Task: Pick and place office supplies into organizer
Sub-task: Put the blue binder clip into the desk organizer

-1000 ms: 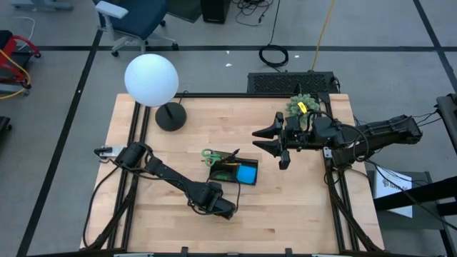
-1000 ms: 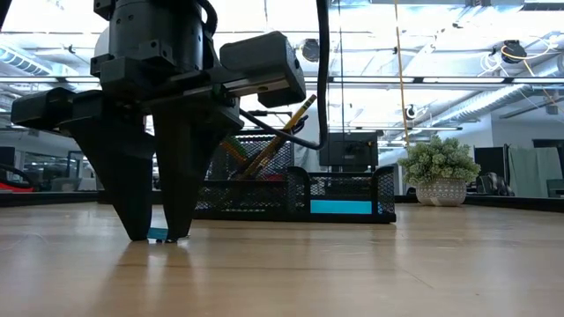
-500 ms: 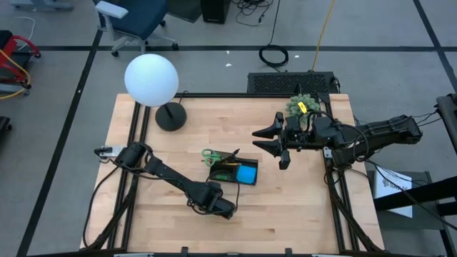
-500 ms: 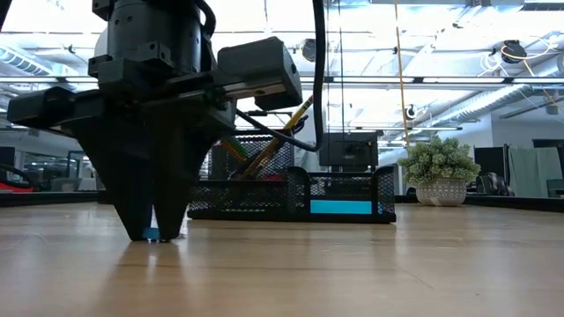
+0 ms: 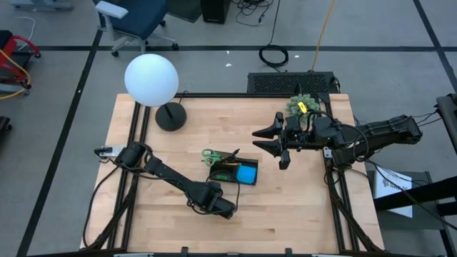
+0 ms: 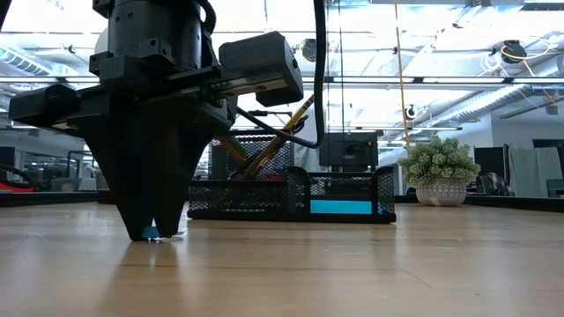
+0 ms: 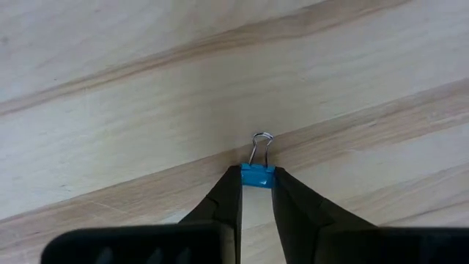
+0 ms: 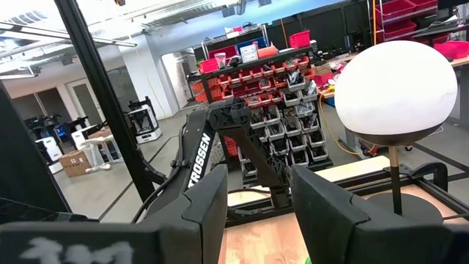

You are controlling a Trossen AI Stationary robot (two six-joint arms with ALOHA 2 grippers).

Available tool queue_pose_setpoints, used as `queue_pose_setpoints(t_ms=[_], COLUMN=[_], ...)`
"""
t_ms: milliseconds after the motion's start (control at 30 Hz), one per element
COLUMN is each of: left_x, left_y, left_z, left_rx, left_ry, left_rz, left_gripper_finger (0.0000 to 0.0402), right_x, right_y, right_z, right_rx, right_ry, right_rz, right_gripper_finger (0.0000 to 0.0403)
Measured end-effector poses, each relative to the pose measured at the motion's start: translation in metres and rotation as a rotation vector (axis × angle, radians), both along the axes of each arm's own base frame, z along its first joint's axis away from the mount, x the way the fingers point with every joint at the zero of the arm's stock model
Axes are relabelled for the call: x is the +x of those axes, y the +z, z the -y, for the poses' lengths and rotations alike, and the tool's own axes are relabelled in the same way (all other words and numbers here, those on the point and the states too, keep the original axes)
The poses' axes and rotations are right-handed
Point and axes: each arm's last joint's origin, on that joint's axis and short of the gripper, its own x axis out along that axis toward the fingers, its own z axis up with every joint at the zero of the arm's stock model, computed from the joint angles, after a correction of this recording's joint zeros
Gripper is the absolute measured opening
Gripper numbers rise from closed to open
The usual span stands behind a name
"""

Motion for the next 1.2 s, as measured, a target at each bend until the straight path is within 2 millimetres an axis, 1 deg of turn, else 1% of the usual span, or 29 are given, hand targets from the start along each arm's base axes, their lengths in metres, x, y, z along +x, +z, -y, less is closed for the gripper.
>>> queue_pose_setpoints(t_ms=[1033,1200], left_x=[0.002,0.004], left_y=[0.007,0.014], left_z=[-0.005,-0.009], left_rx=[0.006,0.034], left_ry=[0.011,0.025], left_rz=[0.022,0.063], left_gripper_finger=[0.0056,0.0056], right_x=[0.0,0.0], right_y=[0.0,0.0], right_z=[0.0,0.0], right_rx=[0.0,0.0], right_ry=[0.0,0.0], right_rz=[0.0,0.0], right_gripper_finger=[0.0139,0.0139])
